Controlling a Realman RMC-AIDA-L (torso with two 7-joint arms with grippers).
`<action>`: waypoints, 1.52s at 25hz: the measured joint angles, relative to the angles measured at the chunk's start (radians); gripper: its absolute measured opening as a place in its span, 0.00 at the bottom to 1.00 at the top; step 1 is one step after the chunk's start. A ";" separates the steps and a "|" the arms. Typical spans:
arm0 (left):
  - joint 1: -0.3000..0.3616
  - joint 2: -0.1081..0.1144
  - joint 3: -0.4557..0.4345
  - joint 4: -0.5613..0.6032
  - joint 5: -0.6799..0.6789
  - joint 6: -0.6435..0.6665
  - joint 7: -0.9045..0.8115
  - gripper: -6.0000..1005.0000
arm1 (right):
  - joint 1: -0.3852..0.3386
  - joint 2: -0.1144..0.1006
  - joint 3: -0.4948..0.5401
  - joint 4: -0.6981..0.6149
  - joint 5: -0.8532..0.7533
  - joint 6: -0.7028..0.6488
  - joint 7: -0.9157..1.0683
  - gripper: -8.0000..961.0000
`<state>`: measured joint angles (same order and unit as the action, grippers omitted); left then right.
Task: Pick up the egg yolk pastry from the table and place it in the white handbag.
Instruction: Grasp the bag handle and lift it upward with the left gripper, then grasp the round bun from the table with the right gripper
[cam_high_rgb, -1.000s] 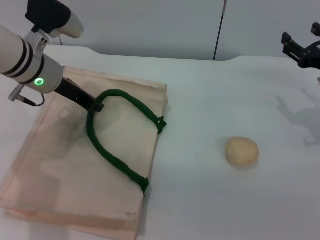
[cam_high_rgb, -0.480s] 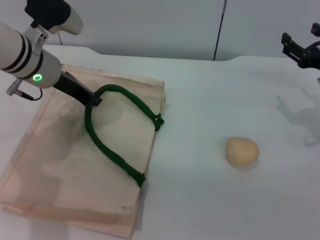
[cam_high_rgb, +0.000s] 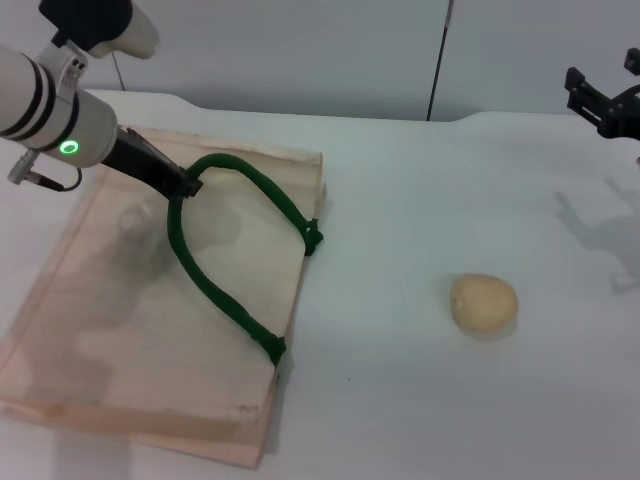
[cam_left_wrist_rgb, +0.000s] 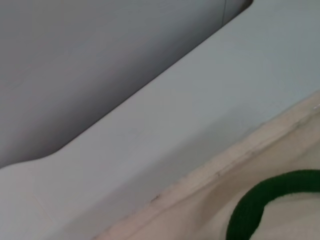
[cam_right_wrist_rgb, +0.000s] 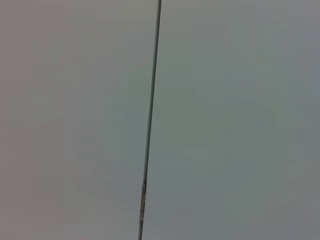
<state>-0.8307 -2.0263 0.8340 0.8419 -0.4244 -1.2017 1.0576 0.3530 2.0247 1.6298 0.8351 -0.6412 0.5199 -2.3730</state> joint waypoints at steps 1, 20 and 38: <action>0.003 -0.001 0.001 0.009 -0.003 -0.003 0.000 0.13 | 0.000 0.000 0.000 0.000 0.000 0.000 0.000 0.78; 0.103 -0.005 -0.001 0.257 -0.202 -0.136 -0.009 0.13 | -0.051 -0.001 -0.047 0.065 -0.040 0.003 -0.001 0.77; 0.164 -0.003 -0.009 0.566 -0.257 -0.241 -0.069 0.13 | -0.230 -0.004 -0.097 0.352 -0.591 -0.047 0.501 0.75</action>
<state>-0.6668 -2.0298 0.8245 1.4078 -0.6810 -1.4423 0.9890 0.1230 2.0205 1.5327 1.1868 -1.2327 0.4728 -1.8722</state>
